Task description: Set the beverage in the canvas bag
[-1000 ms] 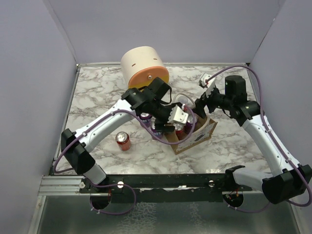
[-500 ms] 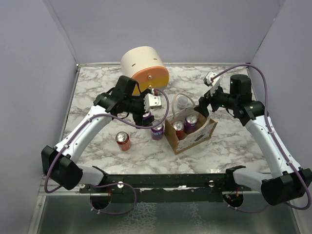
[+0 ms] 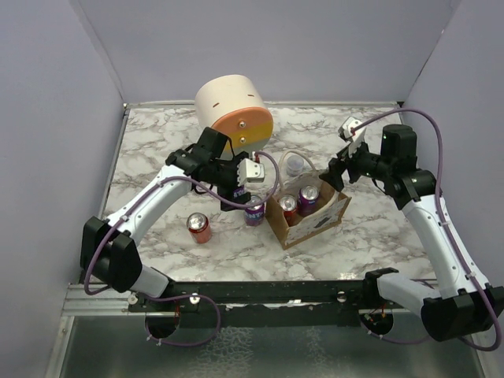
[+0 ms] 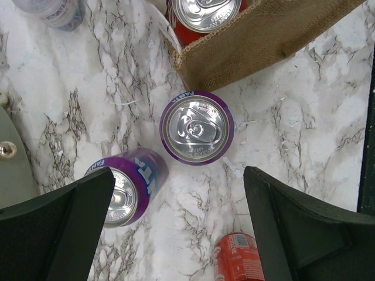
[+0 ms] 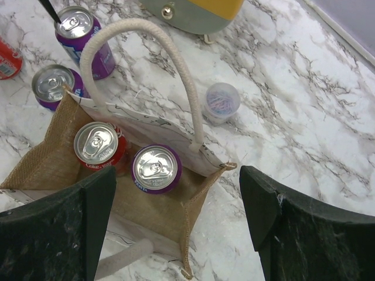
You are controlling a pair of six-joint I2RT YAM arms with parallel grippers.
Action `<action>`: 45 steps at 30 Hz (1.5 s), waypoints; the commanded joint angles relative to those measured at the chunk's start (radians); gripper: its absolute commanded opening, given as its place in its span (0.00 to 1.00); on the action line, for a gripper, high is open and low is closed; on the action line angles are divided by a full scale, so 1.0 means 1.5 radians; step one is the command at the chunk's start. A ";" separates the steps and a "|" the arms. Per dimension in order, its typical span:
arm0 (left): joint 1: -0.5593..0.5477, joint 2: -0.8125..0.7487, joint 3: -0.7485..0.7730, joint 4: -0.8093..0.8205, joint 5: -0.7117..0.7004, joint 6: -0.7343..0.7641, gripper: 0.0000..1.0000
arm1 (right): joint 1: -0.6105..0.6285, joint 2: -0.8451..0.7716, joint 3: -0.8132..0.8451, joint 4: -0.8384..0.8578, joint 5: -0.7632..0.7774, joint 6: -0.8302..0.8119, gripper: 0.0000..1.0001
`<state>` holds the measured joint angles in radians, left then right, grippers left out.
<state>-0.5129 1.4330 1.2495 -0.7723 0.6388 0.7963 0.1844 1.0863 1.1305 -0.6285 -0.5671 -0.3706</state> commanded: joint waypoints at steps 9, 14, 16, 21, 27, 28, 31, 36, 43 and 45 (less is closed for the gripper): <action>-0.033 0.090 0.051 -0.031 0.007 0.114 0.95 | -0.026 -0.024 -0.033 0.022 -0.040 0.009 0.86; -0.047 0.107 0.039 -0.022 -0.003 0.124 0.95 | -0.029 -0.020 -0.033 0.023 -0.045 0.009 0.86; -0.051 0.114 0.036 -0.022 -0.003 0.126 0.95 | -0.031 -0.020 -0.034 0.023 -0.046 0.009 0.86; -0.065 0.132 0.025 0.000 -0.025 0.124 0.95 | -0.036 -0.021 -0.040 0.025 -0.051 0.011 0.87; -0.072 0.154 0.020 0.014 -0.031 0.123 0.91 | -0.039 -0.018 -0.041 0.026 -0.055 0.011 0.87; -0.073 0.156 0.018 0.013 -0.031 0.122 0.90 | -0.039 -0.018 -0.043 0.027 -0.056 0.012 0.87; -0.075 0.160 0.008 0.017 -0.027 0.122 0.87 | -0.040 -0.019 -0.045 0.027 -0.054 0.011 0.87; -0.076 0.152 -0.019 0.040 -0.019 0.109 0.79 | -0.042 -0.021 -0.051 0.030 -0.053 0.011 0.87; -0.077 0.142 -0.027 0.056 -0.007 0.097 0.65 | -0.043 -0.021 -0.056 0.030 -0.052 0.008 0.87; -0.077 0.139 -0.027 0.057 -0.001 0.094 0.60 | -0.044 -0.021 -0.057 0.029 -0.049 0.007 0.87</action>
<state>-0.6224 1.6661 1.2213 -0.7067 0.5999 0.9478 0.1287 1.0664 1.0554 -0.6094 -0.6228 -0.3630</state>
